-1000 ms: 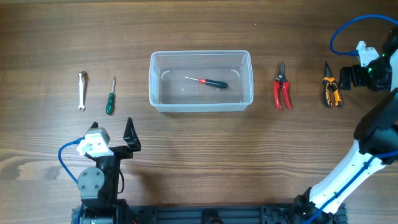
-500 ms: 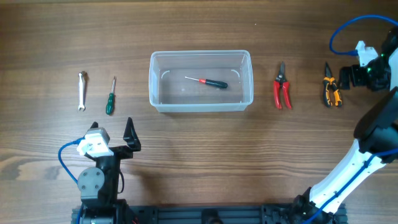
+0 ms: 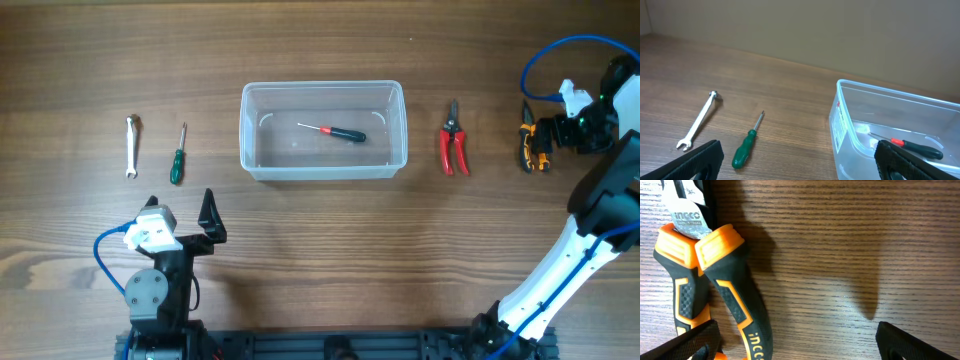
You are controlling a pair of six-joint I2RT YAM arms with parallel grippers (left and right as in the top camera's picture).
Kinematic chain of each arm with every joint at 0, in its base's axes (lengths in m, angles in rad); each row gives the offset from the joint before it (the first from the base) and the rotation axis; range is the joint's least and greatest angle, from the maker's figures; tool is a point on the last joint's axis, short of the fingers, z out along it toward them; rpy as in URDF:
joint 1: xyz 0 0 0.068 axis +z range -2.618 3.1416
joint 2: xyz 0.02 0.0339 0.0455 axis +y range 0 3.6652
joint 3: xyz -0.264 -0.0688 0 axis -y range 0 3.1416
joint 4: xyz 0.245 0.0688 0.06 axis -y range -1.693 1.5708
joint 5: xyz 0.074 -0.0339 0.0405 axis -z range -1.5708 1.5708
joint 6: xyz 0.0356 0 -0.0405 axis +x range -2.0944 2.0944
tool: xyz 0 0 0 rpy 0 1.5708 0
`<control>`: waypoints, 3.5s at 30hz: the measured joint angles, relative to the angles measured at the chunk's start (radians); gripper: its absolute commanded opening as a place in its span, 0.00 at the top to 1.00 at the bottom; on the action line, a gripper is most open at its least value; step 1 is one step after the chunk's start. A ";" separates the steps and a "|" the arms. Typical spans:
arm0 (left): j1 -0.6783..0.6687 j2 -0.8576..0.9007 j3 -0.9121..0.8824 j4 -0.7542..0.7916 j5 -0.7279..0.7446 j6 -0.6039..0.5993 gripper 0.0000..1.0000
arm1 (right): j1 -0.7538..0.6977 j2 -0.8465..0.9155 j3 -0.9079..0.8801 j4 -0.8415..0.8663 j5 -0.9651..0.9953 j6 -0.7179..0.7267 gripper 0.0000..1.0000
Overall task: Pack container
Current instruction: 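Grasp the needle-nose pliers handles with the right gripper and lift, then carry the pliers into the container, lower and open the right gripper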
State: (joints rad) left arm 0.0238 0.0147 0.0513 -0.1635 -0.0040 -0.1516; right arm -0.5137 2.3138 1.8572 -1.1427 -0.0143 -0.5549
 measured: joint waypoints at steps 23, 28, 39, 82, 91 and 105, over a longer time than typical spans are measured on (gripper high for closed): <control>0.000 0.000 0.000 0.000 0.000 0.000 0.00 | 0.035 0.025 0.000 0.026 0.068 0.004 0.00; 0.000 0.000 0.000 0.000 0.000 0.000 0.00 | 0.035 0.025 0.000 0.026 0.067 0.005 0.11; 0.000 0.000 0.000 0.000 0.000 0.000 0.00 | 0.038 0.025 0.000 0.028 0.067 0.021 0.68; 0.000 0.000 0.000 0.000 0.000 0.000 0.00 | 0.616 -0.436 0.472 -0.195 -0.079 -0.063 0.96; 0.000 0.000 0.000 0.000 0.000 0.000 0.00 | 0.842 -0.435 0.414 -0.249 -0.112 -0.171 0.96; 0.000 0.000 0.000 0.000 0.000 0.000 0.00 | 0.993 -0.227 0.403 -0.201 -0.124 -0.195 0.96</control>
State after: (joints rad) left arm 0.0238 0.0147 0.0513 -0.1635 -0.0040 -0.1516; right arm 0.4793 2.0869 2.2604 -1.3437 -0.1383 -0.7502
